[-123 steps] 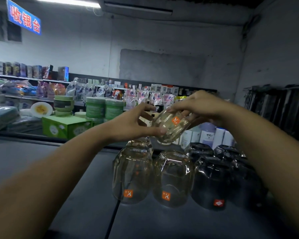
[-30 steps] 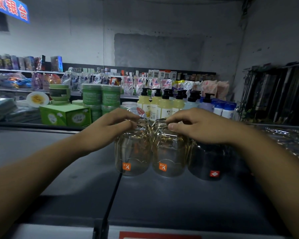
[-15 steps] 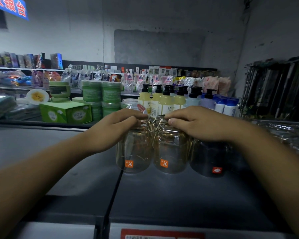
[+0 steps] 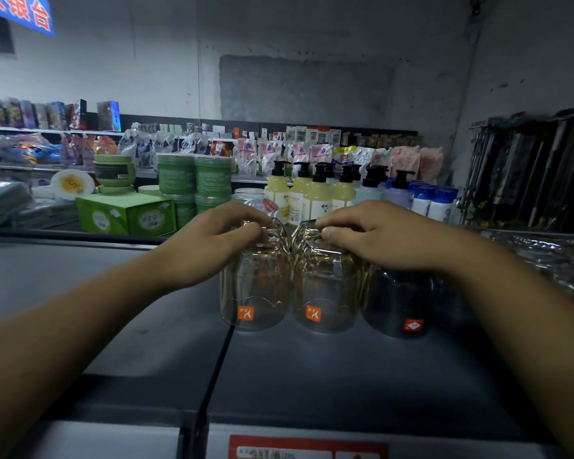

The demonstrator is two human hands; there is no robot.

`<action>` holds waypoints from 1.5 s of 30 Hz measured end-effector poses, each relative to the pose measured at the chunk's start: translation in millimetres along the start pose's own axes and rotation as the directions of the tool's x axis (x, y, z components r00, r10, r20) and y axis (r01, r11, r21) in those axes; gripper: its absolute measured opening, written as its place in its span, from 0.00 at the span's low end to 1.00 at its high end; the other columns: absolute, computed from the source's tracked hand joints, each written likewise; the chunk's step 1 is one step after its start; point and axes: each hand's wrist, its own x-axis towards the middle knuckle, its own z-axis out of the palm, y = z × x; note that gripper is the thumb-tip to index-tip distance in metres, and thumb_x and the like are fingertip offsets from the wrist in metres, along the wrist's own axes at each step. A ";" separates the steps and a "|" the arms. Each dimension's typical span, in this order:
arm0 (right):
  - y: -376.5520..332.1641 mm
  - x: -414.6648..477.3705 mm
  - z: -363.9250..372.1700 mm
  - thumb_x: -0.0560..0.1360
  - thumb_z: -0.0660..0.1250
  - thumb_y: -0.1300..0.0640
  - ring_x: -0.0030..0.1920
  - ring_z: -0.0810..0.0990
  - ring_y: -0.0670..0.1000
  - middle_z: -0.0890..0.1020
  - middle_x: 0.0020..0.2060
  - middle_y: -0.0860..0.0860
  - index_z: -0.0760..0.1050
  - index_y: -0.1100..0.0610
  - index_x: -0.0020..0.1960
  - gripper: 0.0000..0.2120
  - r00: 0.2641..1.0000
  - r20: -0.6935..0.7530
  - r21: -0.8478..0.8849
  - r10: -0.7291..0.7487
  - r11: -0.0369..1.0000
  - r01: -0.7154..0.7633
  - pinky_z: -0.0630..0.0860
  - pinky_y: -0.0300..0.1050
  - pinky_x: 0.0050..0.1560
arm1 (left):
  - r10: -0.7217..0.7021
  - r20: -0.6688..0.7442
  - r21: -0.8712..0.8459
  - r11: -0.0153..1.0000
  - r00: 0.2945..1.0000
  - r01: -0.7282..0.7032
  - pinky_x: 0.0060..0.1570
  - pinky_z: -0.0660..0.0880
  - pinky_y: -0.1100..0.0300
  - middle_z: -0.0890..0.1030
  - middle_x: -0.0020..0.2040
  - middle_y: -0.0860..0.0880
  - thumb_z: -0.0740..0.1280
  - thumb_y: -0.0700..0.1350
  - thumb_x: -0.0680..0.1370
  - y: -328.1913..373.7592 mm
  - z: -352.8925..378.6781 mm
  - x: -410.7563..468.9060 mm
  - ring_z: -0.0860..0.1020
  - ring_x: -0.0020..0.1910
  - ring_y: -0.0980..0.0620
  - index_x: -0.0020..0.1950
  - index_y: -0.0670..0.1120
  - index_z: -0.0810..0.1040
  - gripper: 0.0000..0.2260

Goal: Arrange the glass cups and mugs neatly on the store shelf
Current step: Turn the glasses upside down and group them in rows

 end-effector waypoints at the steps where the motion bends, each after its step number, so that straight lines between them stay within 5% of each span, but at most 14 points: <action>1: 0.2 -0.3 0.0 0.84 0.60 0.48 0.64 0.77 0.46 0.79 0.67 0.47 0.77 0.50 0.70 0.17 1.000 -0.002 0.000 -0.001 1.000 0.001 0.71 0.47 0.68 | 0.001 -0.001 0.000 1.000 1.000 -0.001 0.65 0.76 0.52 0.81 0.60 0.56 0.60 0.64 0.66 0.5 -0.4 -0.6 0.82 0.56 0.60 0.61 0.52 0.82 0.29; 13: 2.3 -1.7 -0.3 0.83 0.61 0.49 0.67 0.75 0.45 0.77 0.69 0.45 0.76 0.48 0.71 0.17 1.000 0.000 0.027 -0.014 1.000 0.014 0.69 0.45 0.70 | -0.029 0.014 0.028 0.999 0.999 0.028 0.67 0.74 0.49 0.81 0.59 0.57 0.67 0.62 0.72 1.4 2.7 -0.2 0.80 0.58 0.59 0.60 0.55 0.82 0.20; 18: 3.1 -2.9 -0.8 0.83 0.61 0.47 0.63 0.77 0.45 0.80 0.65 0.45 0.77 0.49 0.69 0.17 1.000 0.006 0.052 -0.026 0.998 0.026 0.72 0.48 0.68 | 0.049 0.200 -0.014 0.999 0.979 -0.047 0.68 0.70 0.57 0.76 0.68 0.62 0.70 0.59 0.75 7.8 -19.4 -6.6 0.74 0.68 0.64 0.65 0.59 0.80 0.19; 21: 3.6 -4.0 -1.5 0.83 0.61 0.47 0.61 0.78 0.45 0.81 0.63 0.44 0.78 0.49 0.68 0.17 0.999 0.012 0.079 -0.034 0.996 0.033 0.73 0.50 0.68 | 0.083 0.279 0.077 0.991 0.957 -0.108 0.73 0.66 0.50 0.73 0.71 0.63 0.73 0.60 0.70 5.9 -32.3 -12.0 0.69 0.73 0.63 0.65 0.61 0.80 0.23; 31: 4.8 -2.5 -0.2 0.83 0.61 0.47 0.63 0.77 0.45 0.80 0.64 0.44 0.78 0.49 0.68 0.17 0.999 0.005 0.070 -0.041 0.997 0.040 0.72 0.51 0.69 | 0.097 0.198 0.153 0.980 0.975 -0.129 0.74 0.65 0.45 0.75 0.69 0.62 0.74 0.66 0.66 1.0 -28.3 -9.7 0.71 0.70 0.63 0.62 0.60 0.81 0.26; 37: 3.2 -3.3 -0.4 0.83 0.61 0.48 0.64 0.77 0.46 0.79 0.66 0.45 0.77 0.48 0.69 0.17 0.999 -0.007 0.055 -0.034 0.998 0.034 0.71 0.50 0.69 | 0.092 0.089 0.071 0.993 0.992 -0.098 0.66 0.71 0.62 0.80 0.64 0.57 0.62 0.59 0.81 -4.2 -9.3 -1.9 0.76 0.64 0.63 0.66 0.52 0.80 0.18; 41: 4.0 -2.6 -0.9 0.83 0.62 0.48 0.65 0.76 0.45 0.79 0.68 0.45 0.77 0.48 0.70 0.17 0.999 -0.008 0.058 -0.032 0.998 0.032 0.70 0.46 0.69 | 0.081 0.048 0.111 0.990 0.996 -0.086 0.64 0.75 0.61 0.81 0.60 0.57 0.62 0.53 0.77 -5.3 -4.7 2.7 0.79 0.60 0.62 0.64 0.51 0.82 0.18; 45: 3.8 -2.0 0.9 0.83 0.62 0.48 0.64 0.77 0.45 0.80 0.66 0.45 0.78 0.49 0.69 0.17 0.999 -0.022 0.054 -0.048 0.997 0.049 0.72 0.48 0.68 | 0.086 0.053 0.136 0.986 0.995 -0.093 0.65 0.75 0.54 0.81 0.59 0.57 0.64 0.60 0.74 0.8 -8.0 0.3 0.79 0.60 0.60 0.63 0.53 0.82 0.21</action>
